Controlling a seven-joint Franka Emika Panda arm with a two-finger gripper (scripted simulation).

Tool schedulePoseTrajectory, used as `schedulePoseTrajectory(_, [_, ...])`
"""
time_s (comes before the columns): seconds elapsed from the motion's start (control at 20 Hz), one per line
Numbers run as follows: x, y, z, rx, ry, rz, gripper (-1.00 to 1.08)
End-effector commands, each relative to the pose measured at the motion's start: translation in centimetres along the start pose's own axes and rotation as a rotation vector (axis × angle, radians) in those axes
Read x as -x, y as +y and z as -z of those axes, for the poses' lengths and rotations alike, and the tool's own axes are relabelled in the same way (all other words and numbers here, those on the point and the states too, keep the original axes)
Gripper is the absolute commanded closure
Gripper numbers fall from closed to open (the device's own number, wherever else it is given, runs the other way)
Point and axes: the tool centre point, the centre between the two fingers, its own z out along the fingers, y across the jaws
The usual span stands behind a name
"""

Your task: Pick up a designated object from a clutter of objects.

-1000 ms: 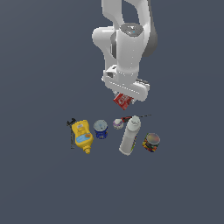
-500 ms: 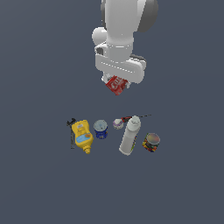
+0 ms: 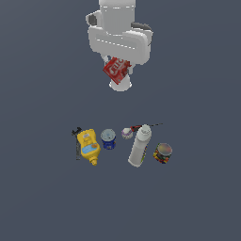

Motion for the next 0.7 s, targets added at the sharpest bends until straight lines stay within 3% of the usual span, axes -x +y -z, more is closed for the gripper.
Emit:
schedulePoseTrajectory(0.0, [-0.3,0.6,1.8,0.001,-0.001,0.0,1.08])
schedulePoseTrajectory(0.65, [-1.3,1.7,5.7,0.004,-0.001,0.0,1.08])
